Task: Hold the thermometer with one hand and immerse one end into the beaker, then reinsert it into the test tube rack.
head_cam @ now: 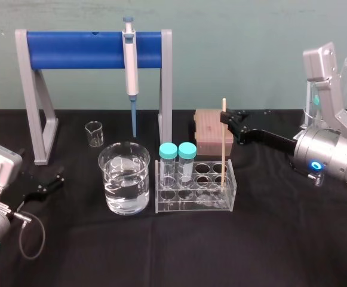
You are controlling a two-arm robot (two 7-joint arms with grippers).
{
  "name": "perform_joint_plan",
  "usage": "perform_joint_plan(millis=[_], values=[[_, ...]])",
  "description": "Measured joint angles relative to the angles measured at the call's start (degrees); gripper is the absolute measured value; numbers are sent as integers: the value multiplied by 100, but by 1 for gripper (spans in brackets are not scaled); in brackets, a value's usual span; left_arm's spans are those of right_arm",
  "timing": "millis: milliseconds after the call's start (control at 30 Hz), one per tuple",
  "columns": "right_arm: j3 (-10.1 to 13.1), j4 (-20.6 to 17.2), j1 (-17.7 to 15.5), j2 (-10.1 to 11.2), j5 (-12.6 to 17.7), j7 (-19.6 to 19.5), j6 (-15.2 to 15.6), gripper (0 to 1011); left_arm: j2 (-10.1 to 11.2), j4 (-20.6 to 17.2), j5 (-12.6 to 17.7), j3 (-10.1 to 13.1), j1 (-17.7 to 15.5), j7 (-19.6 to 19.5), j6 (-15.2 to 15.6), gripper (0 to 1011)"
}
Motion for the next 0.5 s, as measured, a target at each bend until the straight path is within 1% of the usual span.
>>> perform_joint_plan(millis=[300, 500], values=[[-37, 271, -3, -169, -126, 116, -153, 55, 0, 0, 0, 0, 0, 0, 0, 1004], [-53, 384, 11, -228, -191, 187, -188, 55, 0, 0, 0, 0, 0, 0, 0, 1004]])
